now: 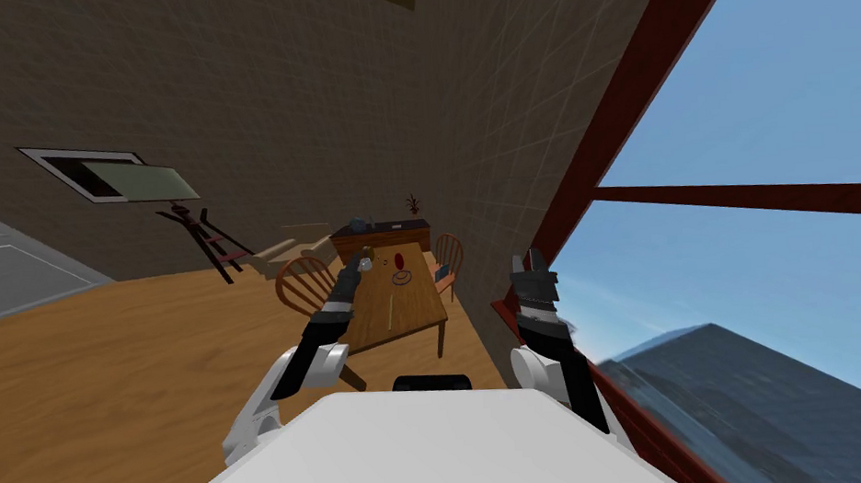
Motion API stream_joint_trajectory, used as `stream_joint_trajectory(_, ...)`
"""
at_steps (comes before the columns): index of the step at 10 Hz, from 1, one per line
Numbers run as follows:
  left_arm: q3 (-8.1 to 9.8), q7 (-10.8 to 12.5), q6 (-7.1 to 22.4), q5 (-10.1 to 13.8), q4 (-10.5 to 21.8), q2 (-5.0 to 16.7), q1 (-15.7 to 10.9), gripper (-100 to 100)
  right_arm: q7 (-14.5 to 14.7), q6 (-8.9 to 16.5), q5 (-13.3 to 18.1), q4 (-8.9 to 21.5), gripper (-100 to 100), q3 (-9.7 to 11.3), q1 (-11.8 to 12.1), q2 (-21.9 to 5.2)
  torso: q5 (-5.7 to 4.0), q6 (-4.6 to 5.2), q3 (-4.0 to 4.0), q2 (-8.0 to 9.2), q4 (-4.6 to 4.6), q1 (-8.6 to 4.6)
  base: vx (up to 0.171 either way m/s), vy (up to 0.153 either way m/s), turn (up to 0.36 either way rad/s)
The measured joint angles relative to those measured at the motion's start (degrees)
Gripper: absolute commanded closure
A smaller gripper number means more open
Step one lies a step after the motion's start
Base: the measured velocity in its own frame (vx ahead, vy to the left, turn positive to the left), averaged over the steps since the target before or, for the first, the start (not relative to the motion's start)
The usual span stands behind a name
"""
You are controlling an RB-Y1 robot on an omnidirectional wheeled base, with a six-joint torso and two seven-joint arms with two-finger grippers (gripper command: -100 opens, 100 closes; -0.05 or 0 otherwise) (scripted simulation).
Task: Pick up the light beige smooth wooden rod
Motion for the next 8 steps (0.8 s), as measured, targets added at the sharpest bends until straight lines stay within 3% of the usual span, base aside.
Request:
stream_joint_trajectory(5, -0.22, -2.38, 6.65, 2.20, 3.89, 4.59, -2.96, -100, 0.00, 0.00, 0.00, 0.00, 0, 0.00, 0.00, 0.00, 0.00, 0.00, -0.03, -0.04, -0.01, -0.01, -0.032, 0.072, -0.101)
stream_joint_trajectory(8, -0.53, -4.39, 10.96, 3.90, 7.89, 7.21, -5.26, -100, 0.00, 0.00, 0.00, 0.00, 0, 0.00, 0.00, 0.00, -0.01, -0.01, -0.03, -0.05, -0.01, -0.06, -0.041, 0.071, -0.127)
